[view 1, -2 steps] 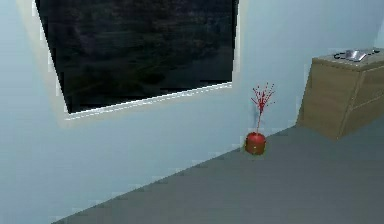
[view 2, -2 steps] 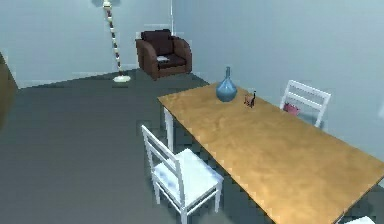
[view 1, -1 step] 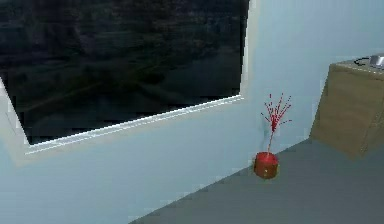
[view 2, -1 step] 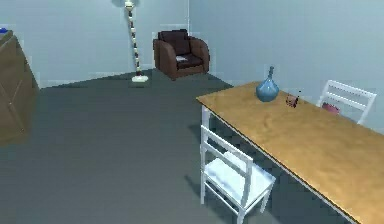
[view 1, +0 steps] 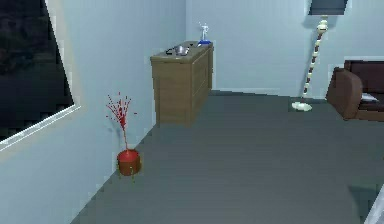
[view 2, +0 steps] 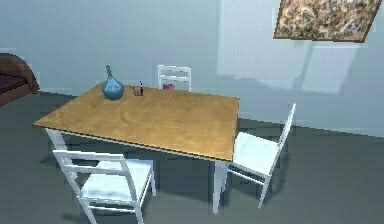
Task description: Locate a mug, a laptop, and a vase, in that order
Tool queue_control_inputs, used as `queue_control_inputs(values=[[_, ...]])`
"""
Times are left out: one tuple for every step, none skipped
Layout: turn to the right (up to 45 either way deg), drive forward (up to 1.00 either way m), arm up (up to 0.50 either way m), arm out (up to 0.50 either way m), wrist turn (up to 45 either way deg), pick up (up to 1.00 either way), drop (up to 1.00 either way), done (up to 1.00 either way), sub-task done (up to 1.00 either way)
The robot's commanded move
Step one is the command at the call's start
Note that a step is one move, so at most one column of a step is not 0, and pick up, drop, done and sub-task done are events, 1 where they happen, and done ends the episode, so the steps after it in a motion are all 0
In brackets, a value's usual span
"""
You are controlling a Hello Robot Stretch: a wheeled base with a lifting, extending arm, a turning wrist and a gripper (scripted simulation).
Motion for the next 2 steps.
queue_control_inputs(values=[[12.0,0.00,0.00,0.00,0.0,0.00,0.00,0.00,0.00],[0.0,1.00,0.00,0.00,0.0,0.00,0.00,0.00,0.00]])
